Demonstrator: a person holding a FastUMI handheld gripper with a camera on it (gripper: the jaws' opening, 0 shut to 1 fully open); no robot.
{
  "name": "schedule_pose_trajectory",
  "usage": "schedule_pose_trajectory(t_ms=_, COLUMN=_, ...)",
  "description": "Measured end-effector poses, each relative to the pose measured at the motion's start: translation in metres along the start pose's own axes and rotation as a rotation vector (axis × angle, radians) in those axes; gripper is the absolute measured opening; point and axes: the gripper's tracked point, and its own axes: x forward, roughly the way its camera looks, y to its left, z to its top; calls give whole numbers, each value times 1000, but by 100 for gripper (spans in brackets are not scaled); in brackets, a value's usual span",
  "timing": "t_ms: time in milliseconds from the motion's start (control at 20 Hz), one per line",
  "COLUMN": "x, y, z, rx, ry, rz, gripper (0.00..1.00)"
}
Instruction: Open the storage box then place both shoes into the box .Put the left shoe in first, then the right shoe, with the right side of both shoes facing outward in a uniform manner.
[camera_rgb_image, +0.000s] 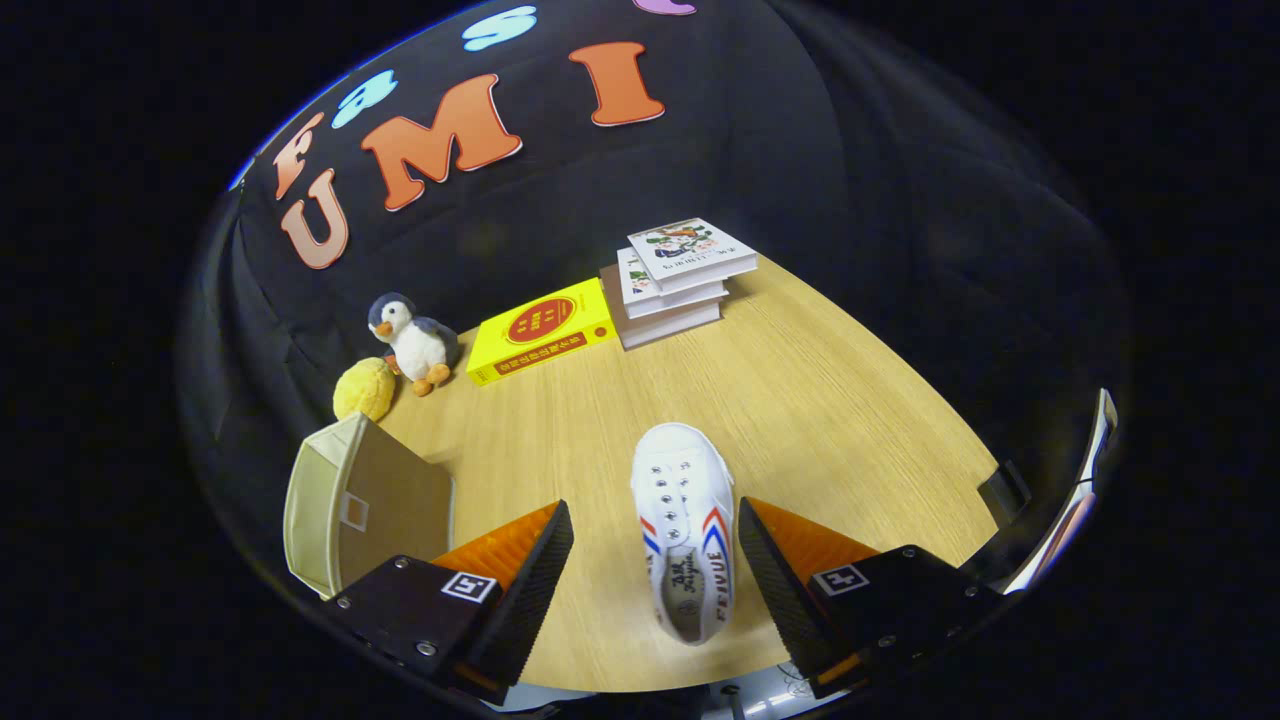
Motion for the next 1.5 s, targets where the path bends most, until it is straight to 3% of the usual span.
schedule_pose_trajectory(t_ms=250, x=25, y=-30, z=-26, rx=-69, ry=66, rz=-31, gripper=94)
schedule_pose_trajectory(t_ms=650, x=64, y=-34, z=-73, rx=-105, ry=189, rz=-28, gripper=73)
schedule_pose_trajectory(t_ms=750, x=66, y=-30, z=-79, rx=-77, ry=209, rz=-16, gripper=60)
schedule_pose_trajectory(t_ms=1000, x=67, y=-37, z=-76, rx=-55, ry=196, rz=-20, gripper=13)
schedule_pose_trajectory(t_ms=1100, x=66, y=-36, z=-73, rx=-16, ry=192, rz=-21, gripper=1)
schedule_pose_trajectory(t_ms=1250, x=54, y=-32, z=-66, rx=-10, ry=183, rz=-44, gripper=0)
schedule_pose_trajectory(t_ms=1500, x=26, y=23, z=-38, rx=56, ry=139, rz=29, gripper=0)
